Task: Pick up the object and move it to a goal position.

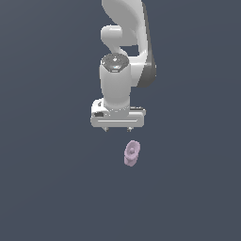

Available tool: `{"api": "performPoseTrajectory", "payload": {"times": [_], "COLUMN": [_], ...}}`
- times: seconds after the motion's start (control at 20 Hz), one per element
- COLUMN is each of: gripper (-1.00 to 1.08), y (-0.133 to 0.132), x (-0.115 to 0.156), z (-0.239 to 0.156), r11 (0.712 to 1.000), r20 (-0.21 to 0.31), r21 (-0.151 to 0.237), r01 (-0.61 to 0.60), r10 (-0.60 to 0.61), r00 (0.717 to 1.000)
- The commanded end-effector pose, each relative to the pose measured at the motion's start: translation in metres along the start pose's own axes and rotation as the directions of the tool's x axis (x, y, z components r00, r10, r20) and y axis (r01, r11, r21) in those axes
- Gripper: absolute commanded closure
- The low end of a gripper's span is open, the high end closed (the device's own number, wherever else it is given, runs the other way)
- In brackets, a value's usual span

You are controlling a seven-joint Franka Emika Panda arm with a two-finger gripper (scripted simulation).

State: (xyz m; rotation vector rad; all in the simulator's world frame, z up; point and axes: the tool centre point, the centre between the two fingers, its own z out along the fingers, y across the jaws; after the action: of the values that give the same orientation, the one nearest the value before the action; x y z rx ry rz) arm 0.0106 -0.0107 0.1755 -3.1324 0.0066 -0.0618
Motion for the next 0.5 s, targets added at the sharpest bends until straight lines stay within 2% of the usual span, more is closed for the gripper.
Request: {"api": "performPoseTrajectory", "payload": {"times": [0.0, 0.45], "gripper": [-0.92, -0.92], "y": [0.0, -0.03], "x": [0.0, -0.006], "z": [0.0, 0.004], "r11": [1.0, 0.999], "r20": [0.0, 0.032], "r21": [0.0, 0.025], "r01": [0.0, 0.028], "r10": [0.0, -0.029], "r00": [1.0, 0.999]}}
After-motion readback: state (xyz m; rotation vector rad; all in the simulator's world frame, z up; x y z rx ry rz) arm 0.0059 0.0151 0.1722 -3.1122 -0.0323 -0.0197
